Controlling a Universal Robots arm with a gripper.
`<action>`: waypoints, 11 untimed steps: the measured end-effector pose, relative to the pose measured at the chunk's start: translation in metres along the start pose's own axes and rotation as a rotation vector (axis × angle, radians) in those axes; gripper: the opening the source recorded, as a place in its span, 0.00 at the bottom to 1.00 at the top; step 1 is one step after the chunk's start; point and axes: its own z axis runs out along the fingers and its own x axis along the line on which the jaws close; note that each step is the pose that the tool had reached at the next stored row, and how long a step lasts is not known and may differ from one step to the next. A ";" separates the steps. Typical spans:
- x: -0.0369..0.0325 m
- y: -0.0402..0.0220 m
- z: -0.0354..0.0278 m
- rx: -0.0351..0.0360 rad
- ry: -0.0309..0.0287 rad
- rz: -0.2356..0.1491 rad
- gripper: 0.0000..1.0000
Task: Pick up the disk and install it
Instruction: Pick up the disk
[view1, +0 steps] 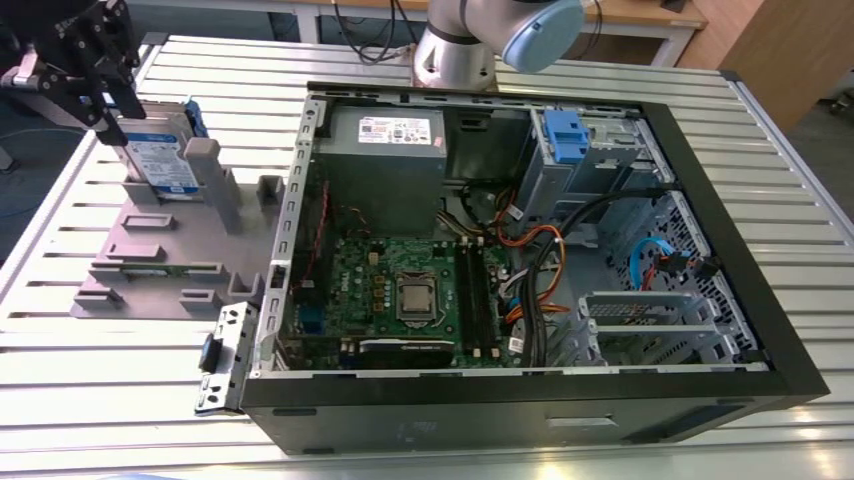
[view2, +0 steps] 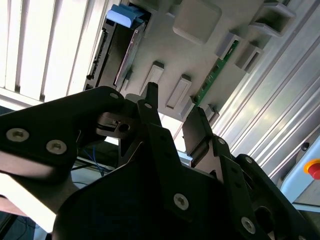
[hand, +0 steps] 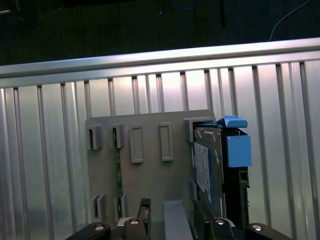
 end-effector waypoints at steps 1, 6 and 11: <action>0.0000 0.0000 0.0001 0.0001 0.0000 0.000 0.47; -0.0025 0.0004 0.0002 0.0002 -0.0006 0.000 0.47; -0.0105 0.0015 0.0002 0.0004 -0.0005 0.000 0.47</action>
